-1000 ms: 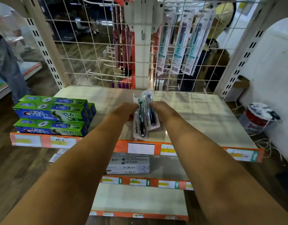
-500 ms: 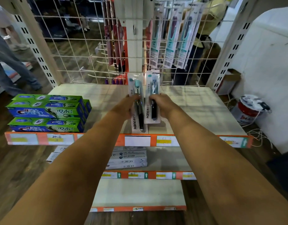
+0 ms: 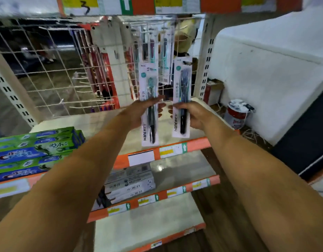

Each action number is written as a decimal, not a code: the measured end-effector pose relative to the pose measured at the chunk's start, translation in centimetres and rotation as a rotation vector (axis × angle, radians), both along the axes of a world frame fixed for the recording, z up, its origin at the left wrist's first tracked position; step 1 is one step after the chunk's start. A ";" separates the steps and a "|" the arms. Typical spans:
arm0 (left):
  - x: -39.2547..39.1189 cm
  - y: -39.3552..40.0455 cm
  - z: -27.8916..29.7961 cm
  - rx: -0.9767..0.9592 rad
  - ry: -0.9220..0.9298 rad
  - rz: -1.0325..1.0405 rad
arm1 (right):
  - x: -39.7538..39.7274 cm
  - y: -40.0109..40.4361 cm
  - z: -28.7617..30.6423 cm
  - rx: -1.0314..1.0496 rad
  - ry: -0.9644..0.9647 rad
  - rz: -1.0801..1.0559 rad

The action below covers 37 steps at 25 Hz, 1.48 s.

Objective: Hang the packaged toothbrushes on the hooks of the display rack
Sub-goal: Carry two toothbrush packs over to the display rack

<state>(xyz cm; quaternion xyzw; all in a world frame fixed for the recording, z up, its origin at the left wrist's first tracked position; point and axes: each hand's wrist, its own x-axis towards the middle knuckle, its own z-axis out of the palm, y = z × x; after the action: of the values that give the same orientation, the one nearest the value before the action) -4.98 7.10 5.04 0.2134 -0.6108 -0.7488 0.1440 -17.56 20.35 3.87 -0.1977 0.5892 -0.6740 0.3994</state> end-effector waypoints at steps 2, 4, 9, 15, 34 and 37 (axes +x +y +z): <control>-0.9 1.4 0.6 -0.056 -0.038 -0.098 | 0.1 2.3 0.5 -0.004 -0.028 -0.079; -1.9 3.0 1.0 -0.098 -0.049 -0.220 | 0.5 5.0 0.8 -0.025 -0.039 -0.177; -3.7 8.8 1.6 -0.017 0.026 -0.481 | 2.5 12.5 0.9 -0.019 -0.019 -0.445; -6.3 17.5 1.2 0.036 0.066 -0.708 | 6.0 24.0 1.2 -0.001 -0.013 -0.756; -8.2 42.2 2.9 0.021 0.065 -1.009 | 12.1 48.1 3.8 0.045 0.168 -1.159; -9.9 44.3 3.2 0.025 0.078 -1.002 | 10.6 49.9 4.1 0.038 0.176 -1.154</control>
<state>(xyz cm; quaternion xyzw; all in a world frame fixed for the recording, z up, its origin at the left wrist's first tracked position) -14.91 51.36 8.23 -0.1327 -0.6233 -0.7406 -0.2131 -6.99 70.26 7.98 0.1073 0.6445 -0.7529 -0.0791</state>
